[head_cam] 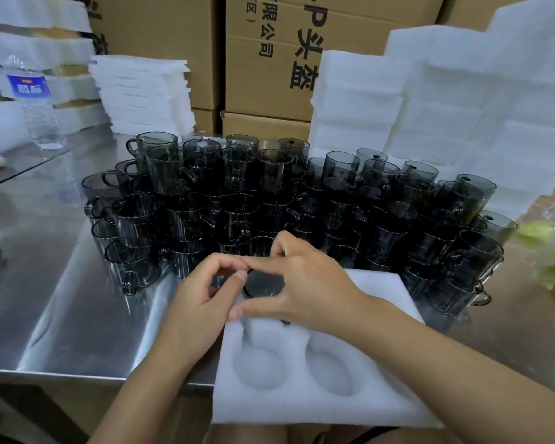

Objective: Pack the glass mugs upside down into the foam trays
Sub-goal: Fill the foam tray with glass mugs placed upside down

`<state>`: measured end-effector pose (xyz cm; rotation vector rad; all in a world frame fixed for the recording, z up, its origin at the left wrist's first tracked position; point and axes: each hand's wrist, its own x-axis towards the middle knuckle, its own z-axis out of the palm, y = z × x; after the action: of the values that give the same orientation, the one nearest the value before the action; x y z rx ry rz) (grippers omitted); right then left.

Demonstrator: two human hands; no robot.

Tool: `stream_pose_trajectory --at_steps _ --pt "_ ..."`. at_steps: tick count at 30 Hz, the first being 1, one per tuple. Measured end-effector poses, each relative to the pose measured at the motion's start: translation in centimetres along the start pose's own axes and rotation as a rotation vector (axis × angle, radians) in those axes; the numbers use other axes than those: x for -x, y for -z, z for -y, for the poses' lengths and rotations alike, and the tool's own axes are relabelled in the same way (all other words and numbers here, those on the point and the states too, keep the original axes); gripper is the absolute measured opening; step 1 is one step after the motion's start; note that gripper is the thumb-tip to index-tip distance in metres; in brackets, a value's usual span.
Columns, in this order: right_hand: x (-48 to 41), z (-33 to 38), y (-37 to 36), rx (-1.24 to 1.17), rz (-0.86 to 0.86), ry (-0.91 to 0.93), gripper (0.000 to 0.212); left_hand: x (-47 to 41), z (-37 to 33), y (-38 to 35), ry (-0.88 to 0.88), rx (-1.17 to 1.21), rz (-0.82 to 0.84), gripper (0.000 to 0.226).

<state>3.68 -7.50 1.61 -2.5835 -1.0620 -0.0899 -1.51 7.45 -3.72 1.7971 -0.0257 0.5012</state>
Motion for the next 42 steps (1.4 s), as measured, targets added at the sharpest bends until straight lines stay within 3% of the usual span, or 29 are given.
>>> stream_pose_trajectory --at_steps 5,11,17,21,24,26,29,37,42 --pt "0.2 -0.2 0.4 0.006 0.055 0.014 0.071 -0.1 0.1 0.0 0.014 0.029 0.004 0.017" --pt "1.1 -1.8 1.2 -0.164 0.065 -0.048 0.052 -0.3 0.5 0.2 -0.041 0.003 0.04 0.027" --pt "1.1 -2.1 0.8 0.006 0.05 -0.009 0.057 -0.6 0.9 0.2 -0.065 0.014 0.063 0.034" --pt "0.1 -3.0 2.0 -0.118 0.055 -0.014 0.031 -0.6 1.0 0.1 -0.039 0.045 0.061 0.032" --pt "-0.9 -4.0 2.8 0.104 -0.022 -0.028 0.03 -0.5 0.9 0.1 -0.021 0.046 0.057 0.03" --pt "-1.6 -4.2 2.6 0.215 0.03 -0.011 0.033 -0.4 0.8 0.1 -0.025 0.038 0.055 0.028" --pt "-2.4 -4.3 2.4 0.187 0.125 0.012 0.028 -0.4 0.6 0.1 -0.033 0.003 0.05 0.018" --pt "-2.7 -4.7 3.3 0.136 0.236 0.047 0.013 -0.4 0.7 0.3 -0.064 -0.04 0.078 0.021" --pt "-1.5 -4.8 3.8 0.158 0.144 0.059 0.009 -0.3 0.7 0.2 -0.083 -0.043 0.058 0.021"
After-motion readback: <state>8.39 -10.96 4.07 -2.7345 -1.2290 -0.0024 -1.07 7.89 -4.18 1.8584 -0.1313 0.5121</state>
